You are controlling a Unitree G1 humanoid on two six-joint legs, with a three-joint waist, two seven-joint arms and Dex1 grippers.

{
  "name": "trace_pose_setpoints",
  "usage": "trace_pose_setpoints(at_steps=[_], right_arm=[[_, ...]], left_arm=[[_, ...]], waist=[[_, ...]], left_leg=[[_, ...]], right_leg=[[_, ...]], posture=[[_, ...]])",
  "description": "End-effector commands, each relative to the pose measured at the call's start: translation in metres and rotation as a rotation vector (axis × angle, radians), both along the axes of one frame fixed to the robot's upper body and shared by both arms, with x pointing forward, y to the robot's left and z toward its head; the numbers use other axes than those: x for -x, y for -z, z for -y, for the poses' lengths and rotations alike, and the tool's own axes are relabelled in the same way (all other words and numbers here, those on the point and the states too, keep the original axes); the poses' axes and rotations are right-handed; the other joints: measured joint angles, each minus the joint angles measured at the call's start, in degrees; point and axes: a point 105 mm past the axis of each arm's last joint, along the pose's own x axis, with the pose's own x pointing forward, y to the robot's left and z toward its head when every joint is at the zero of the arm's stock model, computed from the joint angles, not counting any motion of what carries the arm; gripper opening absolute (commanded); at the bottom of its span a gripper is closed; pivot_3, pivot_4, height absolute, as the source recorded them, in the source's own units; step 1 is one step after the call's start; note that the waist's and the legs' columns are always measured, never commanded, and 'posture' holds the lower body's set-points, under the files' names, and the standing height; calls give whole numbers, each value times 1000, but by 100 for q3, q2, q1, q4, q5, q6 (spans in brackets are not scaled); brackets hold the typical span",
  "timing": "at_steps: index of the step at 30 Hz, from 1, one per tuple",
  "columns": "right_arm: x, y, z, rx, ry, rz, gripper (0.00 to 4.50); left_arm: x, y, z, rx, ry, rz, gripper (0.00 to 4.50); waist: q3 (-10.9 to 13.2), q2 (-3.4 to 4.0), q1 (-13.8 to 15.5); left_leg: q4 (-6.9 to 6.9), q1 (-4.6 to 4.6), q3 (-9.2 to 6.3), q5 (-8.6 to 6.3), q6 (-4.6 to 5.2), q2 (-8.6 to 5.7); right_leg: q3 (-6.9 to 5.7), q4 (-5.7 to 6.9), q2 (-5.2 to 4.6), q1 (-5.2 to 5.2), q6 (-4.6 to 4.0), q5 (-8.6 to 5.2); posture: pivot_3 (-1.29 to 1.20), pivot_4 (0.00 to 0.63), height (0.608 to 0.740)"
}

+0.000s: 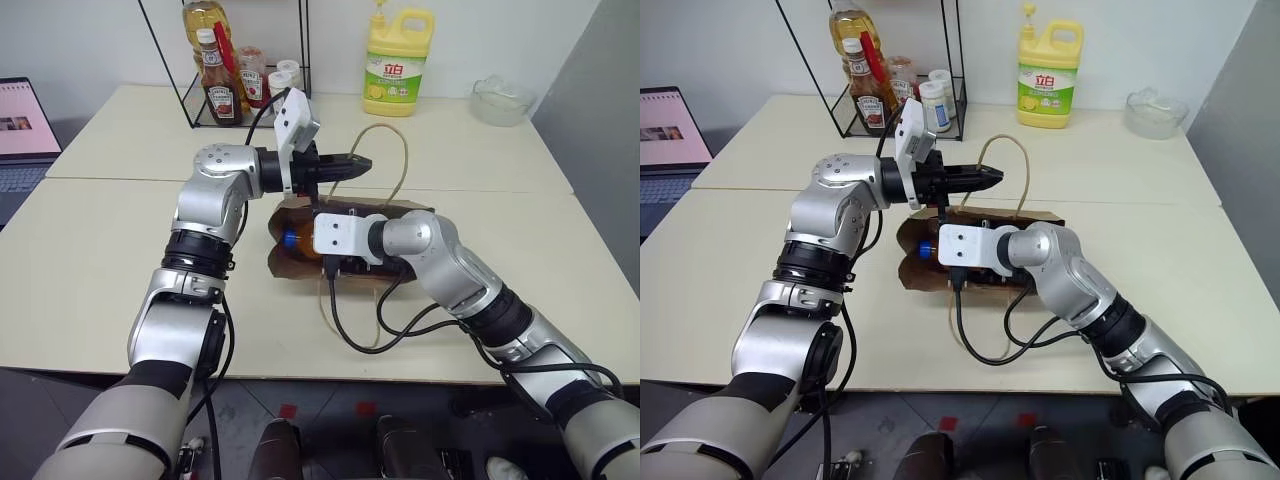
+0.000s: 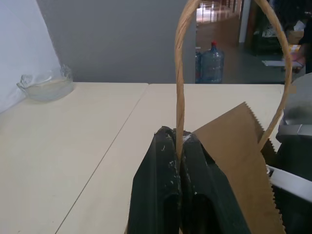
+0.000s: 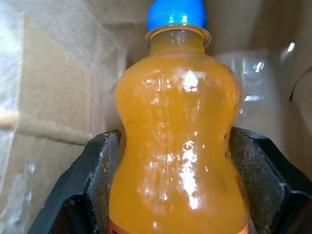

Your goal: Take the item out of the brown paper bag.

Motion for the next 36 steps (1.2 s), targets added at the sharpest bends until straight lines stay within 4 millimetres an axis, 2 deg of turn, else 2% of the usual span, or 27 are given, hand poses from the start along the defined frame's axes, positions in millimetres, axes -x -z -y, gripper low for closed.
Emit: trace_pose_setpoints(at_steps=[1, 14, 24, 29, 36], right_arm=[[13, -33, -3, -104, -56, 66, 3099], [56, -54, 4, -273, -258, 38, 3099], [76, -98, 14, -454, -340, 91, 3099], [77, -136, 25, -615, -290, 80, 3099], [80, -162, 39, -738, -230, 55, 3099]], left_arm=[[1, -17, 1, 7, -2, 68, 0], [-1, -18, 2, 12, -10, 70, 0], [-3, -17, 3, 7, -17, 77, 0], [-5, -16, 5, 6, -22, 77, 0], [-5, -13, 9, 3, -16, 81, 0]], waist=[[0, 0, 0], [1, -1, 1], [3, 1, 4], [3, 2, 6], [4, 3, 11]], left_leg=[[0, -1, 0, 0, 0, 0], [-1, -2, 0, -1, 1, 0], [-1, -3, -1, -1, 2, 0], [-1, -3, -2, 0, 1, 0], [-2, -4, -1, -3, 5, 0]], right_leg=[[0, 0, 0, 0, 0, 0], [0, -3, 1, 1, 0, 0], [-1, -6, 0, 2, 0, 0], [-1, -4, 1, 2, 0, 0], [-1, -4, 0, 2, -1, 0]], posture=[[0, 150, 740], [0, 150, 740], [0, 150, 740], [0, 150, 740], [0, 150, 740]])
